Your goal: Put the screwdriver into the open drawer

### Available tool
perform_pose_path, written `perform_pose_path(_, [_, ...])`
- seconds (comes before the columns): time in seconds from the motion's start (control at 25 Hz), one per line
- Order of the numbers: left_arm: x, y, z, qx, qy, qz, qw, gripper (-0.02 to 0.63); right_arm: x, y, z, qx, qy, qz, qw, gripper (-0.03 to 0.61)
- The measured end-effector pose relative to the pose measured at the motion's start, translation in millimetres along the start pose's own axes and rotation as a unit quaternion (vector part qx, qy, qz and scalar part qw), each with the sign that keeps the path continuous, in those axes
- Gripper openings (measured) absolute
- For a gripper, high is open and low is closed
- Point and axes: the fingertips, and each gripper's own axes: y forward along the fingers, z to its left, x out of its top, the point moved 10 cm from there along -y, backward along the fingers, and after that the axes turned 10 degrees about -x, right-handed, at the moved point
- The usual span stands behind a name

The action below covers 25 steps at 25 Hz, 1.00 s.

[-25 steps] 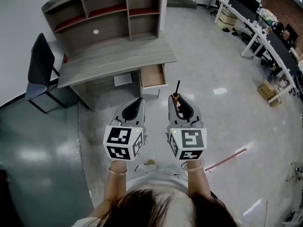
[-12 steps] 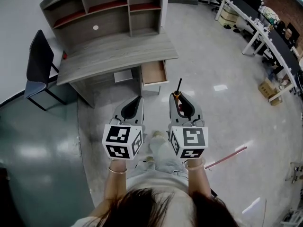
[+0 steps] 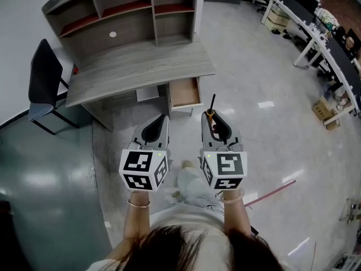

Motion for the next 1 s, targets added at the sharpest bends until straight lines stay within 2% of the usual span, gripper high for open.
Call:
perform_pose_path(0.44, [17.0,75.4,32.3,0.014,-0.006,0.017,0.9997,0.017,-3.2,76.1,-30.1,0.017,-0.005,0.018,1.000,0.084])
perform_pose_path(1.0, [33.1,151.2,50.9,0.037,-0.006,0.026,0.9990,0.017,-12.9,152.1,-73.9,0.041,-0.004,0.037,0.998,0.084])
